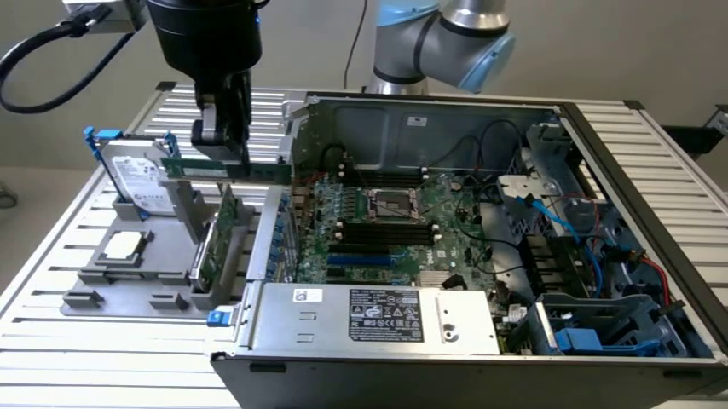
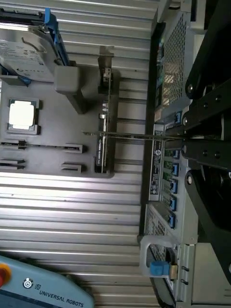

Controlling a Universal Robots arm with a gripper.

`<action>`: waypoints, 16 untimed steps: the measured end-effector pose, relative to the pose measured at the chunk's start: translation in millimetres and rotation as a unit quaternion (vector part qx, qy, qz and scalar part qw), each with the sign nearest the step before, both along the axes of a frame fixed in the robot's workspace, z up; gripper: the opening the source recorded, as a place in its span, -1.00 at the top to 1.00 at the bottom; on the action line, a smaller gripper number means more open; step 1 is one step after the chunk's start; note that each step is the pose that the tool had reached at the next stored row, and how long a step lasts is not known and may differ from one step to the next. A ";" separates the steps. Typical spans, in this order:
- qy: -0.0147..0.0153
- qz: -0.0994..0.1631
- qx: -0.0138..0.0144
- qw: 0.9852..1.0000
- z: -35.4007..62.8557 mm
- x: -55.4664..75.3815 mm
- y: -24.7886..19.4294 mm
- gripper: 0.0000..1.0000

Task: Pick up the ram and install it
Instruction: 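Pick up the ram and move it above insertion slot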

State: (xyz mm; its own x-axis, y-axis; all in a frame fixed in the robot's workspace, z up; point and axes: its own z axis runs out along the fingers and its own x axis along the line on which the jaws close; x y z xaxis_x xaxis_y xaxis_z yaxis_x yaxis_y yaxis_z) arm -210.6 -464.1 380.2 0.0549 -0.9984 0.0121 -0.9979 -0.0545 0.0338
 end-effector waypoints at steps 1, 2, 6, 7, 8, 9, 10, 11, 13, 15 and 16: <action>0.000 0.000 0.000 1.000 -0.1 4.5 0.3 0.73; 0.000 0.000 0.000 1.000 -0.1 9.0 0.6 0.73; 0.000 0.000 0.000 1.000 0.0 27.3 1.9 0.73; 0.000 0.000 0.000 1.000 -0.1 31.6 2.6 0.73; 0.000 0.000 0.000 1.000 -0.1 35.8 3.4 0.73; 0.000 0.000 0.000 1.000 0.0 40.0 4.4 0.73; 0.000 0.000 0.000 1.000 -0.1 44.1 5.5 0.73; 0.000 0.000 0.000 1.000 -0.1 48.1 6.7 0.73; 0.000 0.000 0.000 1.000 -0.1 55.9 9.3 0.73; 0.000 0.000 0.000 1.000 -0.1 63.7 12.5 0.73; 0.000 0.000 0.000 1.000 -0.1 67.5 14.1 0.73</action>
